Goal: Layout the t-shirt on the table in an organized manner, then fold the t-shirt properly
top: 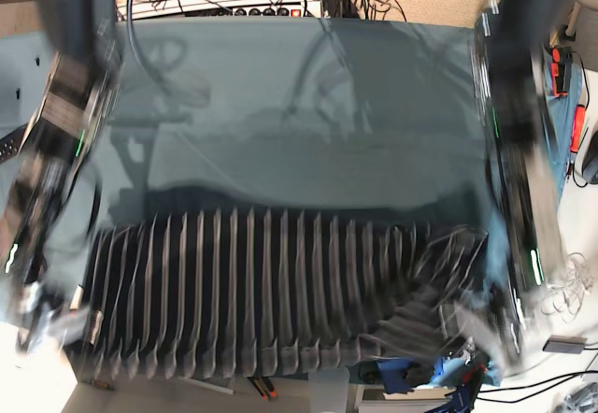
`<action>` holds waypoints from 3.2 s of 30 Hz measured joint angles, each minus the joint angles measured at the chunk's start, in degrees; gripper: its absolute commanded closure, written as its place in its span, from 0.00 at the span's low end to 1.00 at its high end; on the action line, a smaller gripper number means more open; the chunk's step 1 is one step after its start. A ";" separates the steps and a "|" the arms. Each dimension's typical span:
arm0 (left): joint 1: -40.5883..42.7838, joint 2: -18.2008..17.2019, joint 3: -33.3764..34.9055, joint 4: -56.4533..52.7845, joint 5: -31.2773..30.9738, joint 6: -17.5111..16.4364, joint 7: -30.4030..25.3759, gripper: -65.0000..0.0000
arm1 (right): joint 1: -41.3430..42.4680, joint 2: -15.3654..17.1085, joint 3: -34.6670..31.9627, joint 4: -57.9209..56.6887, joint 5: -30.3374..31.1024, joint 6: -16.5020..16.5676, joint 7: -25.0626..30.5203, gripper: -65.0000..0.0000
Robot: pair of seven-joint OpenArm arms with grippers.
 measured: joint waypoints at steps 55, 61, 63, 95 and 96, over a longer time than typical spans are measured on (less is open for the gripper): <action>7.37 6.16 25.27 -11.04 6.36 -9.09 -5.14 0.63 | -68.70 -4.68 37.03 45.42 45.55 8.13 -43.85 1.00; 3.91 8.44 37.73 -11.17 7.48 2.89 -4.02 0.63 | -75.08 -4.66 44.70 45.42 45.42 10.23 -43.80 1.00; 2.54 9.90 39.17 -11.15 7.23 3.32 -3.85 0.63 | -77.20 -4.68 46.80 45.42 45.79 10.56 -43.85 1.00; 5.42 18.40 65.96 -11.87 33.29 5.44 -19.30 0.63 | -92.19 -8.81 52.24 45.57 48.41 10.56 -43.39 1.00; 5.42 18.80 65.96 -12.63 33.27 6.51 -19.39 0.63 | -92.19 -8.81 52.24 45.57 49.18 10.54 -43.41 1.00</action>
